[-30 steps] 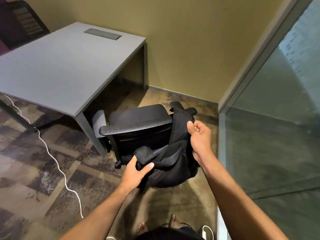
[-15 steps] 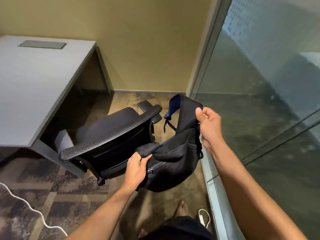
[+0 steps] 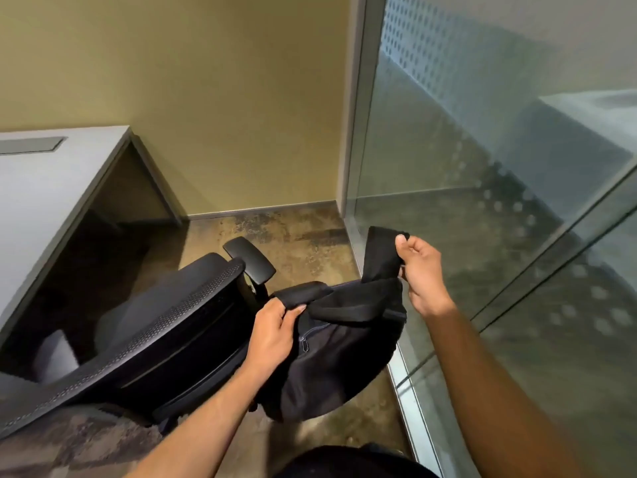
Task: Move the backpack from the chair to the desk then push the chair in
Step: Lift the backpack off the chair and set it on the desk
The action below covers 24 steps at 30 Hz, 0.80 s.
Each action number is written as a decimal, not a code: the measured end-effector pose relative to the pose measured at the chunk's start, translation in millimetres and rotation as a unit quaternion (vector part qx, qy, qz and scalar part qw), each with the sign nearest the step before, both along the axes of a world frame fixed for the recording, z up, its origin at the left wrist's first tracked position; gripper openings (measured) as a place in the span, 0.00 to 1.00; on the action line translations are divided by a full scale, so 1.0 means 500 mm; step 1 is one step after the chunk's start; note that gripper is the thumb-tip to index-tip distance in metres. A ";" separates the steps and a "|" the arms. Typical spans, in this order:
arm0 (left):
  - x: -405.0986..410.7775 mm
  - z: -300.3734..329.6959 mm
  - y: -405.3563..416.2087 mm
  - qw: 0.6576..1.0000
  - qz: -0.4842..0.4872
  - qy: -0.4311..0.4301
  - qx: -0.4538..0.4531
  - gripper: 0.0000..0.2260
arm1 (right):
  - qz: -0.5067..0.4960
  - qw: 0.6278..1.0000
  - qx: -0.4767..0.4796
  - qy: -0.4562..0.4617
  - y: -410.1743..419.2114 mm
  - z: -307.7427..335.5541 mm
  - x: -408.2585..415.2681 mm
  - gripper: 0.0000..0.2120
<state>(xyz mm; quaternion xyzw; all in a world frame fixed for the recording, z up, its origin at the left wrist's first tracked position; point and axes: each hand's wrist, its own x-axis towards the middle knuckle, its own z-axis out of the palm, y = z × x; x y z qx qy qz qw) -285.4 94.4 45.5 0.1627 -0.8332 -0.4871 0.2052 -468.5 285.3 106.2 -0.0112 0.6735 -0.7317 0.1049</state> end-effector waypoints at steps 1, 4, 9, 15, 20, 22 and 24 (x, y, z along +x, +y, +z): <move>-0.026 0.003 0.006 1.000 0.002 -0.002 -0.007 0.08 | -0.002 1.000 0.001 0.000 0.013 -0.005 -0.019 0.11; -0.101 0.020 0.014 1.000 0.012 0.008 -0.024 0.07 | 0.016 1.000 0.002 0.022 0.045 -0.018 -0.070 0.11; -0.193 0.064 -0.005 0.999 0.005 0.046 0.006 0.09 | 0.173 0.984 0.021 0.042 0.082 -0.066 -0.137 0.16; -0.319 0.085 -0.062 0.998 0.004 0.041 0.039 0.09 | 0.199 0.973 0.049 0.108 0.047 -0.075 -0.242 0.07; -0.435 0.082 -0.136 0.997 0.006 0.035 0.069 0.12 | 0.109 0.973 0.128 0.156 -0.042 -0.074 -0.370 0.08; -0.487 0.076 -0.181 0.996 0.031 0.034 0.081 0.09 | 0.108 0.975 0.124 0.150 -0.084 -0.065 -0.417 0.05; -0.533 0.078 -0.220 0.993 0.041 0.040 0.103 0.08 | 0.127 0.976 0.104 0.143 -0.126 -0.050 -0.460 0.04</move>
